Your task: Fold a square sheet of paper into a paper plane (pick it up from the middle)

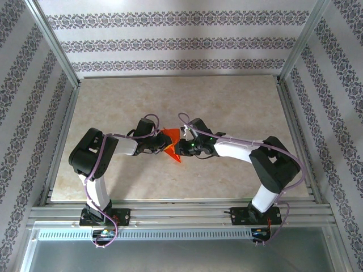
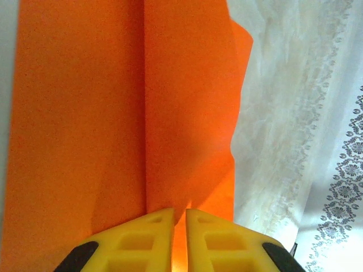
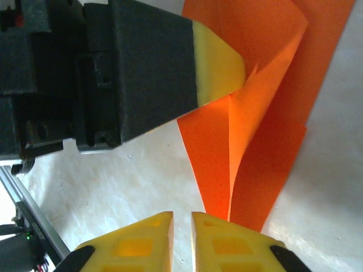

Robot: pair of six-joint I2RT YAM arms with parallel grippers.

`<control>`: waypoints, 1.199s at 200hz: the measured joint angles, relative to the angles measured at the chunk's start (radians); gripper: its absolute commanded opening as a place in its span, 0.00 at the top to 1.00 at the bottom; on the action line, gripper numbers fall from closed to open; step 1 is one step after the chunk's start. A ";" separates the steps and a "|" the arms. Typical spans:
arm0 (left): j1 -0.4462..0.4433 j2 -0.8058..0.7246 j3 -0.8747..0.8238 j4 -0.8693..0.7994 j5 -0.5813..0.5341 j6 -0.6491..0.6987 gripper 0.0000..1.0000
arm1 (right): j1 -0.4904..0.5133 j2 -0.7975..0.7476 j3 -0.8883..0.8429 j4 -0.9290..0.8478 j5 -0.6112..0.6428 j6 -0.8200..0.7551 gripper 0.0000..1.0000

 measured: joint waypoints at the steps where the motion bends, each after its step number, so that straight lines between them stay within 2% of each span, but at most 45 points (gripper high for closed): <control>1: 0.000 0.000 0.000 0.000 0.000 0.000 0.85 | 0.000 0.001 0.002 0.000 0.000 0.000 0.85; 72: 0.000 0.003 0.006 -0.001 0.005 0.001 0.82 | 0.000 0.093 0.044 -0.004 -0.003 0.005 0.85; 240: 0.000 0.013 0.024 -0.004 0.020 0.001 0.79 | -0.001 0.127 0.043 -0.031 0.010 0.014 0.85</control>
